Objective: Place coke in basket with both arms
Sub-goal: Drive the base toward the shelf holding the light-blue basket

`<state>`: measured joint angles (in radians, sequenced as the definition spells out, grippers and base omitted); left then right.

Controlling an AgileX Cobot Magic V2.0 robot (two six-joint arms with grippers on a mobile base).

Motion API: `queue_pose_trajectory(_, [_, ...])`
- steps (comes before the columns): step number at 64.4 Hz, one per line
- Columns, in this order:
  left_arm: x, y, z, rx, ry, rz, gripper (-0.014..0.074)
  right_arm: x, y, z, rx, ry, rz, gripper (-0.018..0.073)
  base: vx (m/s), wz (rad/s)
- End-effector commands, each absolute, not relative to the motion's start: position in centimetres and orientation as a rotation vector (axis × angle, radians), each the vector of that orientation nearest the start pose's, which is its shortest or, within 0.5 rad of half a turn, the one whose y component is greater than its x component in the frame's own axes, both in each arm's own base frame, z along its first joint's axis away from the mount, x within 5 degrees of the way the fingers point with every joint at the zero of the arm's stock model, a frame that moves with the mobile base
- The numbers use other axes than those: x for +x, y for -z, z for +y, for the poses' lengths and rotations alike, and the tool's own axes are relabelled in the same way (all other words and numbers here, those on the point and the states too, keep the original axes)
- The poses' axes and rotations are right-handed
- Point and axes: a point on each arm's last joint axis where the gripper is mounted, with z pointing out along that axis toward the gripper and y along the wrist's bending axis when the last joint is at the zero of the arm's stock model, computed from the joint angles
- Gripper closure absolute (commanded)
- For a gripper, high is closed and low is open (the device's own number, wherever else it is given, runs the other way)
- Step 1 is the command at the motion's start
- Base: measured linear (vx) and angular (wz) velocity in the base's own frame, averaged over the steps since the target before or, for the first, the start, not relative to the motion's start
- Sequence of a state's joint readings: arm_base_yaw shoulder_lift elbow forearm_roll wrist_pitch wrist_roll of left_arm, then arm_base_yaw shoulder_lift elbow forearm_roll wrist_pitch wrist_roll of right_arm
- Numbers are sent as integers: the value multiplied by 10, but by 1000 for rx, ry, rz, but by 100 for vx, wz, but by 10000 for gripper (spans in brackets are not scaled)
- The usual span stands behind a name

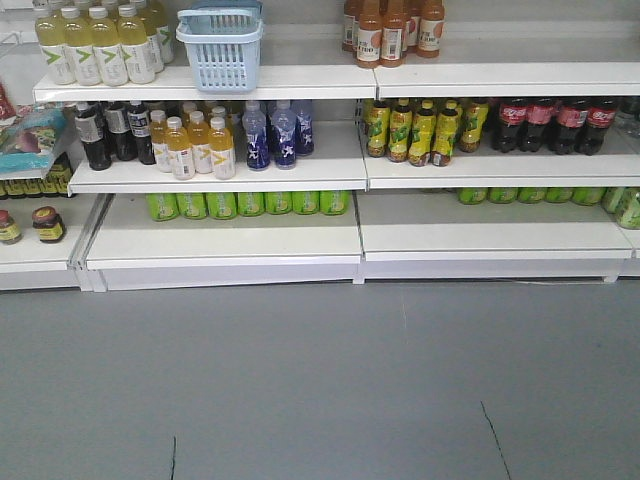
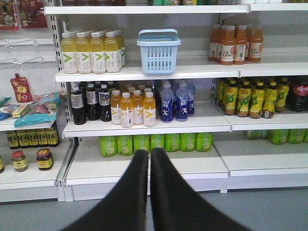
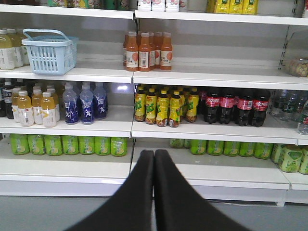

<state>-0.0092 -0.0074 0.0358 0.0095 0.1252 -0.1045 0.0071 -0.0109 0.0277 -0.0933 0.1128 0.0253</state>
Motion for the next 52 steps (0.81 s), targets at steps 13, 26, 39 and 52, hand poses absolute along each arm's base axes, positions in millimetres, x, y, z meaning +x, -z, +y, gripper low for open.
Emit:
queue_pose_trajectory(13, [54,-210,0,-73,91,1505,602,56,-199,0,-59,64,1535,569,8,3])
queue_pose_trajectory(26, [54,-210,0,-73,91,1505,602,56,-199,0,-59,64,1535,569,13,5])
queue_pose_trajectory(39, [54,-210,0,-73,91,1505,602,56,-199,0,-59,64,1535,569,12,4])
queue_pose_trajectory(52, [54,-210,0,-73,91,1505,602,56,-199,0,-59,64,1535,569,9,-7])
